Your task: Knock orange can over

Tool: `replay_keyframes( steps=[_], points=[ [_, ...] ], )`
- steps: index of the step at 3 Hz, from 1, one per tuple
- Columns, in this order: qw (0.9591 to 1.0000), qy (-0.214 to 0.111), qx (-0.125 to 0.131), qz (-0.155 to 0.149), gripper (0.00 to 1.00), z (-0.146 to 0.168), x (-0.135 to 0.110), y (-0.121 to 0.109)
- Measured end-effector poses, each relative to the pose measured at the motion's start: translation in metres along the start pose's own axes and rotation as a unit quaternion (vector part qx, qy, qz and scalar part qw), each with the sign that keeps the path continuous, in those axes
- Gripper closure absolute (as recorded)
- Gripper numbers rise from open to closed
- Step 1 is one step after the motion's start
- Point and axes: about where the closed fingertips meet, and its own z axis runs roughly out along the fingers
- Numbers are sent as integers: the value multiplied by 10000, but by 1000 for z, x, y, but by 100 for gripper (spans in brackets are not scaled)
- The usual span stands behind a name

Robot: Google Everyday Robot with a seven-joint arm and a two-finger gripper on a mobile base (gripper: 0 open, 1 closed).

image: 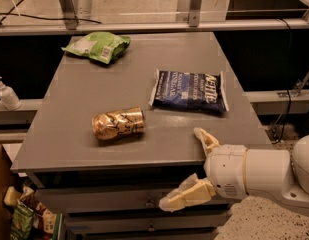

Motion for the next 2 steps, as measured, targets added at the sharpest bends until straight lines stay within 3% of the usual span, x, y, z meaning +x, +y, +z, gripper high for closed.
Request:
replay_keyframes(
  steps=[1, 2],
  points=[
    [10000, -2, 0, 0, 0, 0, 0, 0],
    [9976, -664, -171, -57, 0, 1, -27, -6]
  ],
)
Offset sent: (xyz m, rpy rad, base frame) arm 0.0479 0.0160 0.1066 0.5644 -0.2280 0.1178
